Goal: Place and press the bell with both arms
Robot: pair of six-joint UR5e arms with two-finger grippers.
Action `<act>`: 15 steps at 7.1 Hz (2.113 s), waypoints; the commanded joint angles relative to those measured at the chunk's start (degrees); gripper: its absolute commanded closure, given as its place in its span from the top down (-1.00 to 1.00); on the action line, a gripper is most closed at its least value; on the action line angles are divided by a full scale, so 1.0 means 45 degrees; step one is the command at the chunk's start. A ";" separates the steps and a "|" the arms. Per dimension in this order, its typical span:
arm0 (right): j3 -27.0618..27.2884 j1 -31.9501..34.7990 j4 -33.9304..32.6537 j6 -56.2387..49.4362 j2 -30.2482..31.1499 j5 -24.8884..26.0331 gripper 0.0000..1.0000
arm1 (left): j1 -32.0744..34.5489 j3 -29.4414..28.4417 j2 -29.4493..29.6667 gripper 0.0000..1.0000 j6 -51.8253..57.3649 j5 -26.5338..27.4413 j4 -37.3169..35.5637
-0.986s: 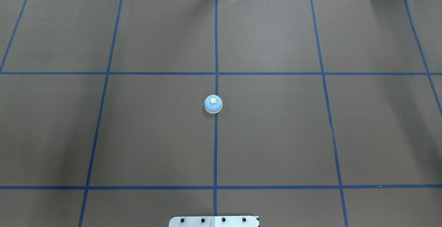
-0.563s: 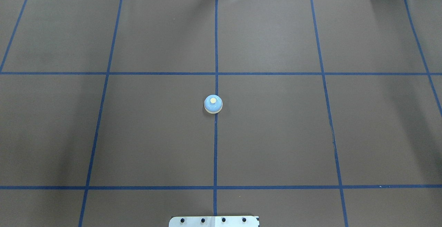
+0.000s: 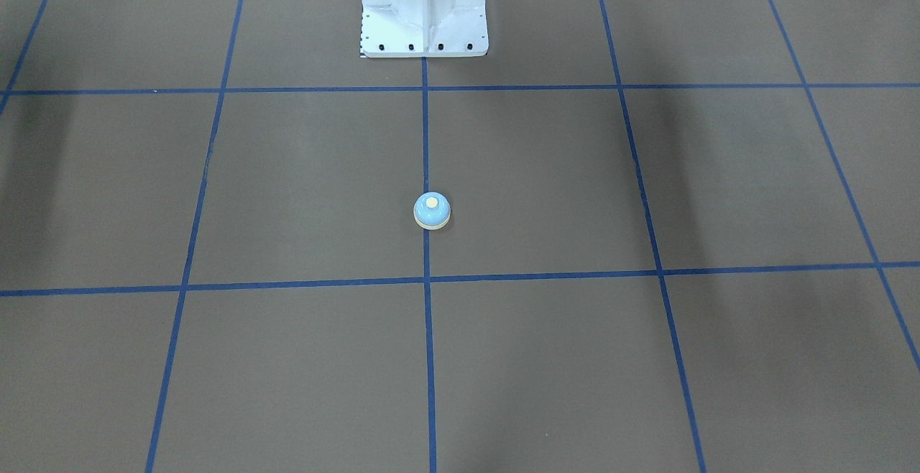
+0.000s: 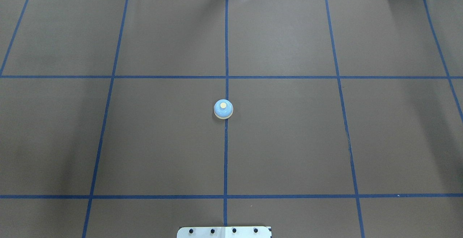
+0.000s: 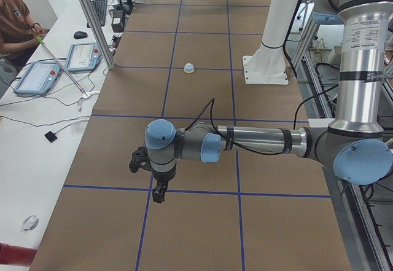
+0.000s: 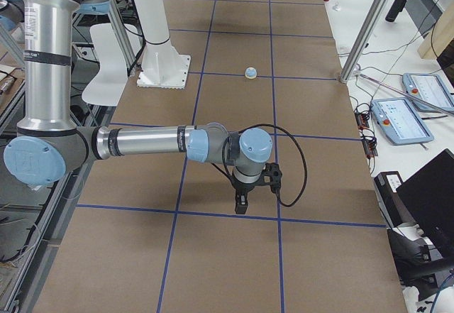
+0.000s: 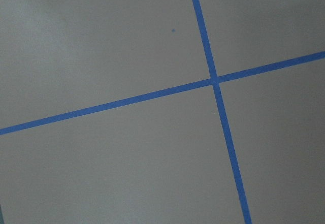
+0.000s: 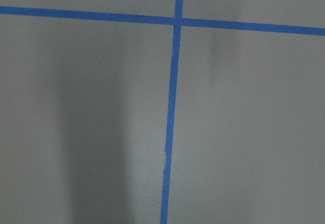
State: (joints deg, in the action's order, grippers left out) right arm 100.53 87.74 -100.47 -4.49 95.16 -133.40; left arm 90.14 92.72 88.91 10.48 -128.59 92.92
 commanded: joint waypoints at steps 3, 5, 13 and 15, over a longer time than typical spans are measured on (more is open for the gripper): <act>-0.0015 0.0052 -0.0016 0.0059 -0.0327 -0.0100 1.00 | -0.0012 0.0117 -0.0457 1.00 0.0035 -0.0038 0.0132; -0.0015 0.0072 -0.0016 0.0059 -0.0327 -0.0335 1.00 | -0.0012 0.0118 -0.0791 1.00 -0.0023 -0.0019 0.1242; -0.0015 0.0072 -0.0016 0.0059 -0.0327 -0.0394 1.00 | 0.0008 0.0332 -0.1026 1.00 -0.0043 -0.0097 0.1266; -0.0015 0.0072 -0.0016 0.0040 -0.0327 -0.0394 1.00 | 0.0008 0.0332 -0.0987 1.00 -0.0043 -0.0058 0.1266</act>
State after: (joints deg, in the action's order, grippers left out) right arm 100.46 88.07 -100.51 -4.28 93.69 -135.18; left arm 90.18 94.21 84.40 10.28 -128.99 98.62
